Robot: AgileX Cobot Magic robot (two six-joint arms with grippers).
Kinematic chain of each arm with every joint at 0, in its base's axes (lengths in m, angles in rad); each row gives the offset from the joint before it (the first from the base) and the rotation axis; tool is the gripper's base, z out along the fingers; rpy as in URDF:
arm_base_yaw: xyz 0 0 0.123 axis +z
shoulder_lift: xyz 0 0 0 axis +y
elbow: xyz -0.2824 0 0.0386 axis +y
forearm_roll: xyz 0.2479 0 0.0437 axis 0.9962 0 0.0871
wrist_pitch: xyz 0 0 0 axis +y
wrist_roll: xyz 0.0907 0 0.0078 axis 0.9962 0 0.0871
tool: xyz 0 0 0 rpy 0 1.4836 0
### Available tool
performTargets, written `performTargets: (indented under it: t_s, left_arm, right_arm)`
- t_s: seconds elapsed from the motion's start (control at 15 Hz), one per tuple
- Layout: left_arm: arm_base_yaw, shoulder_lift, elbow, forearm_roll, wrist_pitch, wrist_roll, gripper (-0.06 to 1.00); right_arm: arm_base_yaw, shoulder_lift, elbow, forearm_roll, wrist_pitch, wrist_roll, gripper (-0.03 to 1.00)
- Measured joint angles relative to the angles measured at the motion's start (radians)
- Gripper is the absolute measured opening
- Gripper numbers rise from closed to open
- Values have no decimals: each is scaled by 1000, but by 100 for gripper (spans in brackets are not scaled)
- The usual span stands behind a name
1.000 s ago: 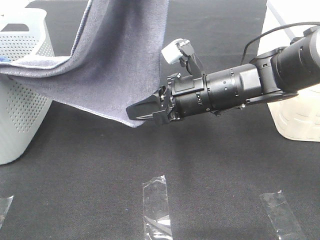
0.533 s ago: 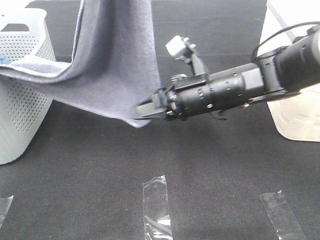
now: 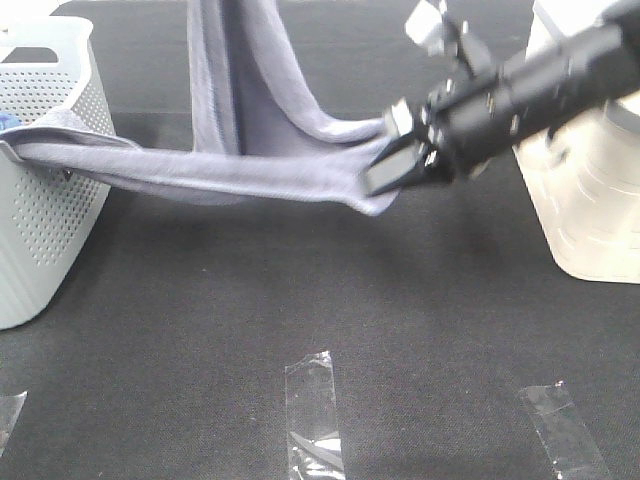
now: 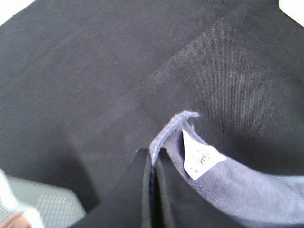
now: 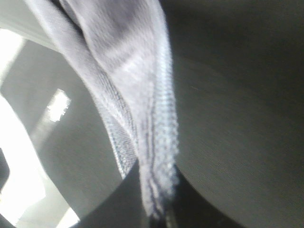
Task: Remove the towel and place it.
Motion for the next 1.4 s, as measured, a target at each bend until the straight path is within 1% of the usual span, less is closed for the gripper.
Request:
performTargets:
  t_s: [0.07, 0.2, 0.27, 0.4, 0.47, 0.6, 0.67, 0.8, 0.87, 1.0, 1.07, 1.2, 1.27, 1.4]
  left_arm:
    - [3, 24, 0, -1, -55, -3, 0]
    - [6, 63, 0, -1, -178, -9, 0]
    - [11, 75, 0, -1, -267, -20, 0]
    - [17, 67, 0, -1, -395, -29, 0]
    - [18, 54, 0, 1, -456, -32, 0]
    - [18, 5, 0, 32, -536, -32, 0]
    - [18, -30, -5, 55, -551, -32, 0]
    - [18, -93, -30, 112, -552, -32, 0]
    - [18, -125, -47, 162, -550, -32, 0]
    - [38, -174, -76, 254, -541, -32, 0]
    - [59, -193, -77, 278, -527, -32, 0]
    - [112, -204, -83, 280, -499, -32, 0]
    - [134, -200, -83, 256, -494, -33, 0]
    - [157, -177, -83, 168, -472, -33, 0]
  right_arm:
    - [0, 0, -76, -154, 39, 155, 0]
    - [0, 0, -252, -423, 141, 395, 0]
    - [0, 0, -382, -596, 211, 534, 0]
    - [0, 0, -560, -740, 292, 635, 0]
    - [0, 0, -637, -787, 329, 662, 0]
    - [0, 0, -788, -850, 381, 680, 0]
    - [0, 0, -861, -874, 391, 688, 0]
    - [0, 0, -979, -903, 392, 693, 0]
    - [0, 0, -1031, -920, 394, 693, 0]
    - [0, -1, -1128, -960, 391, 693, 0]
    - [0, -1, -1168, -973, 380, 693, 0]
    - [2, -1, -1210, -973, 335, 693, 0]
    - [2, -1, -1215, -973, 305, 693, 0]
    - [2, 0, -1216, -973, 297, 693, 0]
